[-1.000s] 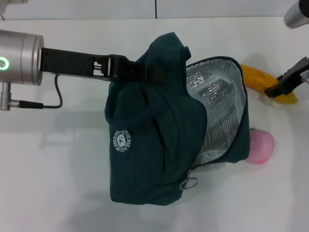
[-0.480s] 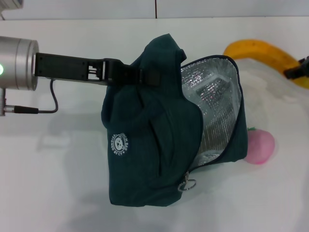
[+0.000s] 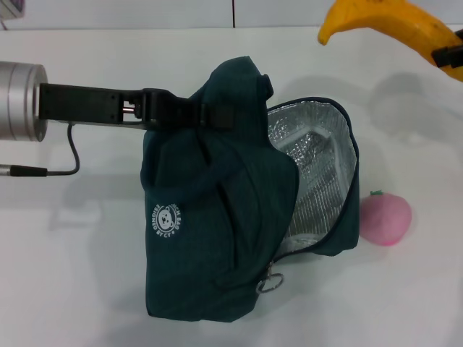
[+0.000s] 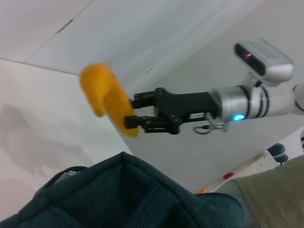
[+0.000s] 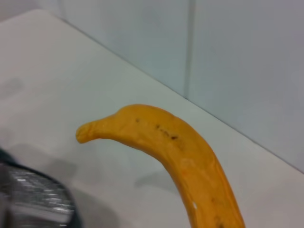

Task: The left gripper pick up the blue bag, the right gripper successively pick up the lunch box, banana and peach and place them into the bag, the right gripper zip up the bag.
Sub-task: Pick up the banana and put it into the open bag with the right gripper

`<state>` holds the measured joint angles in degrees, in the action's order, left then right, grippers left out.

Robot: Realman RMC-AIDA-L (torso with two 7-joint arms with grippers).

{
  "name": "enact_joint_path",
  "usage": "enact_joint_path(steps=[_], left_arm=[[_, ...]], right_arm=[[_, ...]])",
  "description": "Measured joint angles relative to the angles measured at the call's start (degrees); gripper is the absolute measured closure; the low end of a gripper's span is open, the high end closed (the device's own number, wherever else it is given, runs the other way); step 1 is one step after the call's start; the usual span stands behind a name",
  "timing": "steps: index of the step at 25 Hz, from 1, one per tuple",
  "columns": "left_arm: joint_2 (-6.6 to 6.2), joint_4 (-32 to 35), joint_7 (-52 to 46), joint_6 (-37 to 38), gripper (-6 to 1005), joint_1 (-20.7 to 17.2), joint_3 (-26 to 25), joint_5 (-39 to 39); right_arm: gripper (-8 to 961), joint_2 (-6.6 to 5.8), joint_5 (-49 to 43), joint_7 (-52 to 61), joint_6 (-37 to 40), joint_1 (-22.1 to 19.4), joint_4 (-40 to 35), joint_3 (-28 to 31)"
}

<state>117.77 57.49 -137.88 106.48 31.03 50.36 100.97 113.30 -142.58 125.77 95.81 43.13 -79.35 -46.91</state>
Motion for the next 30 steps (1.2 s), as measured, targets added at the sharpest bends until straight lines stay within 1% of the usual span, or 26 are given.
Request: enact_joint_path(steps=[3,7,10,14,18,21,23,26,30], left_arm=[[0.0,-0.05,-0.01,-0.15,948,0.03,0.0,0.0],[0.01,-0.36,0.02,-0.56,948,0.19,0.0,0.01],[0.16,-0.4,0.02,-0.73,948,0.33,0.0,0.09],[0.33,-0.43,0.03,-1.19,948,0.39,0.0,0.28],[0.39,-0.45,0.05,-1.55,948,0.34,0.0,0.37],[0.45,-0.56,0.1,-1.92,948,0.34,0.02,0.45],[0.49,-0.64,0.22,-1.99,947,0.38,0.17,0.5],[0.61,-0.64,0.33,-2.06,947,0.61,0.36,0.52],[0.74,-0.73,0.38,-2.07,947,1.08,0.45,0.54]], right_arm=[[515,-0.16,1.02,0.25,4.66,0.92,-2.85,0.01],[515,-0.72,1.78,1.01,10.9,2.68,-5.01,0.32],[515,-1.5,1.79,1.78,15.14,3.94,-5.55,1.3],[515,-2.84,1.76,2.15,20.26,4.78,-5.9,1.73],[515,-3.55,1.84,1.89,24.21,5.43,-6.08,2.26],[515,-3.54,2.41,1.71,26.15,5.73,-5.76,2.05],[515,-3.15,2.59,1.81,26.41,5.95,-5.59,1.06],[515,-2.6,2.4,2.5,26.53,7.13,-4.72,-1.35],[515,-2.42,1.57,4.13,25.88,9.37,-2.34,-5.97]])
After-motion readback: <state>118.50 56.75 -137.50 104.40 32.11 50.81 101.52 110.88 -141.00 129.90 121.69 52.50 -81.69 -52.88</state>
